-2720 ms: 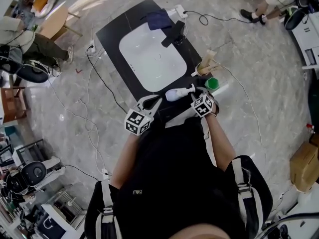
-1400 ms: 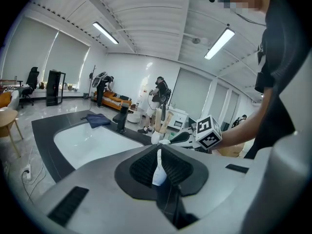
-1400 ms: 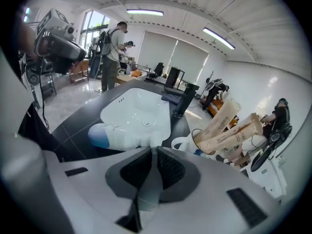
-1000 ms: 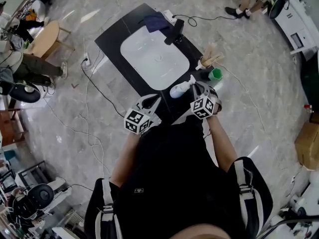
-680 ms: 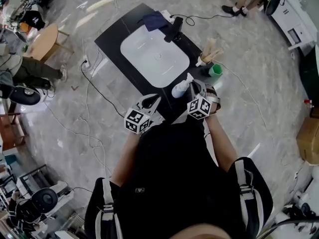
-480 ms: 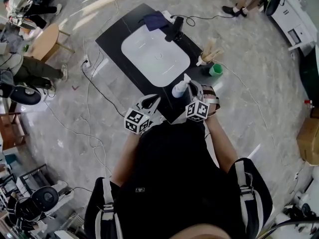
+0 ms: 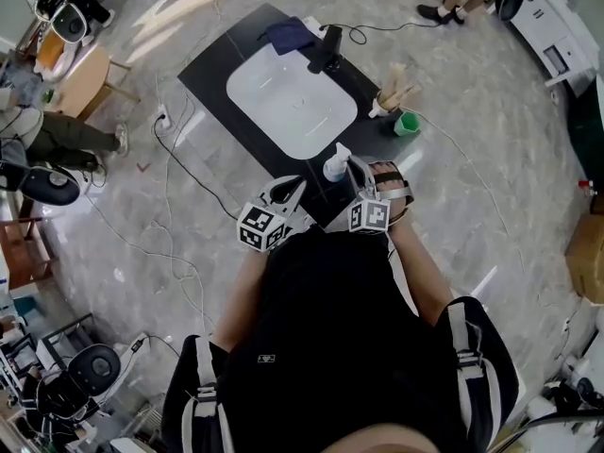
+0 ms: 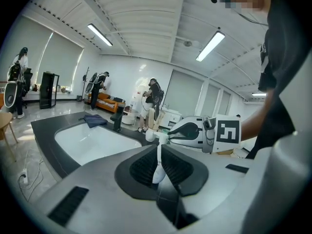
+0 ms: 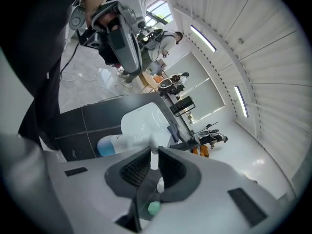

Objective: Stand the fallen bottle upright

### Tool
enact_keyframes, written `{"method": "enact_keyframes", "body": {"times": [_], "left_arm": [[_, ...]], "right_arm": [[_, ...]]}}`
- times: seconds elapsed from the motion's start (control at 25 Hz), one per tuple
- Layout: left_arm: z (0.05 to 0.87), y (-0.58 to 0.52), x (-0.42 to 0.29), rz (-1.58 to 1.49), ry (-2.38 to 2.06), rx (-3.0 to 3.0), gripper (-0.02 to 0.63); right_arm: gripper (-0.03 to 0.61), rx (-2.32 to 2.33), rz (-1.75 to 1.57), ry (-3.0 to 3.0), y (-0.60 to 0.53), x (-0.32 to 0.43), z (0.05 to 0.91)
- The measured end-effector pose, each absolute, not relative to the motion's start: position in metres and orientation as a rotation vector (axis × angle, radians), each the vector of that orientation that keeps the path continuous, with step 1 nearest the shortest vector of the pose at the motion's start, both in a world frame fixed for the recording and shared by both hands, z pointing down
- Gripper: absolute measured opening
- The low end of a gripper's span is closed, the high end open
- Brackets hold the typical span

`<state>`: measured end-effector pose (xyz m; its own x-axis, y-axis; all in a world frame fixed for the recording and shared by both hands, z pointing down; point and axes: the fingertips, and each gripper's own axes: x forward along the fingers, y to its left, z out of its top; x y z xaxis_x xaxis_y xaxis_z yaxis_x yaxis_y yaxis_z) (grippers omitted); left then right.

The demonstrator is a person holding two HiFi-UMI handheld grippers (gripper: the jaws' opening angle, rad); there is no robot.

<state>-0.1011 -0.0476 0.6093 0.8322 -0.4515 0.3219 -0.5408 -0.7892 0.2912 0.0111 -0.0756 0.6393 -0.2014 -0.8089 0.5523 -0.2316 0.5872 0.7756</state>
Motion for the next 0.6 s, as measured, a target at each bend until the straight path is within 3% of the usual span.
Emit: {"method": "enact_keyframes", "body": {"times": [0.6], "left_arm": [[0.616,-0.034,-0.100,0.342,-0.684,2.653,0.032]], "right_arm": [[0.117,0.841,-0.733,-1.702,-0.052,-0.002,0.640]]}}
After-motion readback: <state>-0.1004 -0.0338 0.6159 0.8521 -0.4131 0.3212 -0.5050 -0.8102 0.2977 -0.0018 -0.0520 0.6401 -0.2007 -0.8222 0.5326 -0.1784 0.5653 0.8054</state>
